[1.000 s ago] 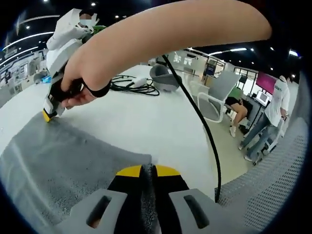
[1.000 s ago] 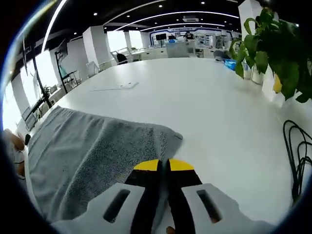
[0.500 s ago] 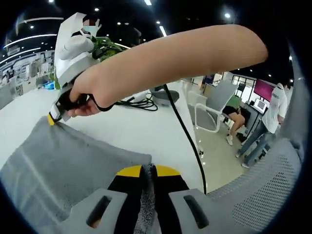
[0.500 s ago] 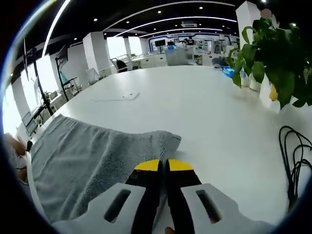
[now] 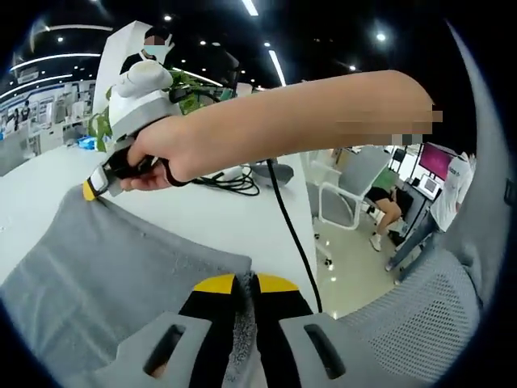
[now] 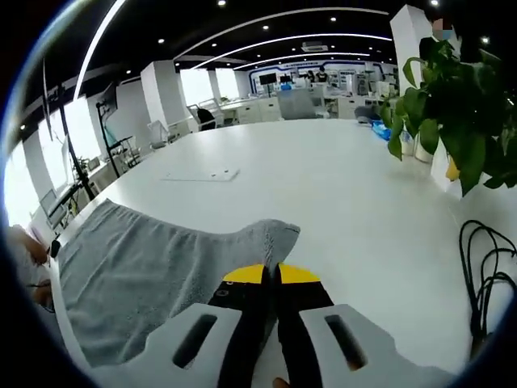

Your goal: Fold the towel on the table until its edges align and the towel forms a compact rectangular stack.

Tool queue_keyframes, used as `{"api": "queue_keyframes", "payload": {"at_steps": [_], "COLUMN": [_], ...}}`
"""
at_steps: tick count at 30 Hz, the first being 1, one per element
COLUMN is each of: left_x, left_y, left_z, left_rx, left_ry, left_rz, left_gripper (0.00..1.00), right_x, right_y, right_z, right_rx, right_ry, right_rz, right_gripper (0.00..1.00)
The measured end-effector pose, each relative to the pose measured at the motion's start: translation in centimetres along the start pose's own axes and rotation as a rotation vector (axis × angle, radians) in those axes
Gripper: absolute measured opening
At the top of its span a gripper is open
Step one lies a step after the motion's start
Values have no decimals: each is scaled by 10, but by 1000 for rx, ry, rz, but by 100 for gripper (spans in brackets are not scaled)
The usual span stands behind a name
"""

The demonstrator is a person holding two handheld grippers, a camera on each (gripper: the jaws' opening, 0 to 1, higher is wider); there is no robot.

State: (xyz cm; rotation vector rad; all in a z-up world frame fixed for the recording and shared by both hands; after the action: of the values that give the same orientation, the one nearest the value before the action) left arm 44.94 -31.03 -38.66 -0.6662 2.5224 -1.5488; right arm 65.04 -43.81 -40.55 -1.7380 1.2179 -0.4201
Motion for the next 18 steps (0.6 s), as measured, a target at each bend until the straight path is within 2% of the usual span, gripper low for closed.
{"api": "queue_keyframes", "payload": {"at_steps": [5, 7, 11, 18], "left_x": [-1, -6, -15, -19], "left_y": [-9, -13, -16, -22], "left_z": [-12, -17, -29, -53], "left_rx": [19, 32, 52, 70], "left_ry": [3, 14, 19, 2], "left_rz": [-3, -36, -25, -40], "left_gripper": [8, 8, 8, 8], "right_x": [-12, -15, -23, -45], "right_y": [-11, -14, -24, -43], "right_z": [-1, -2, -1, 0], "right_rx": [24, 31, 46, 75], "right_ry": [-18, -20, -18, -64], "right_rz": [-10, -10, -10, -12], "right_gripper": [1, 1, 1, 1]}}
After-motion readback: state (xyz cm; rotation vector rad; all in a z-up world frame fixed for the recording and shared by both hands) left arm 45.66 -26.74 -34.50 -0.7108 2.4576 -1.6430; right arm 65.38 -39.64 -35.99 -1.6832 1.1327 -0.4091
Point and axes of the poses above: the point that each gripper's makers call its tool centre point, and the gripper's own axes: z roughly forward along the fingers, x roughly to its right, y roughly out of its underside, the point moved 10 cm from there along -z, roughly backward along the fingers, and after that the axes turned 8 degrees about -y, right-handed, at the moved point
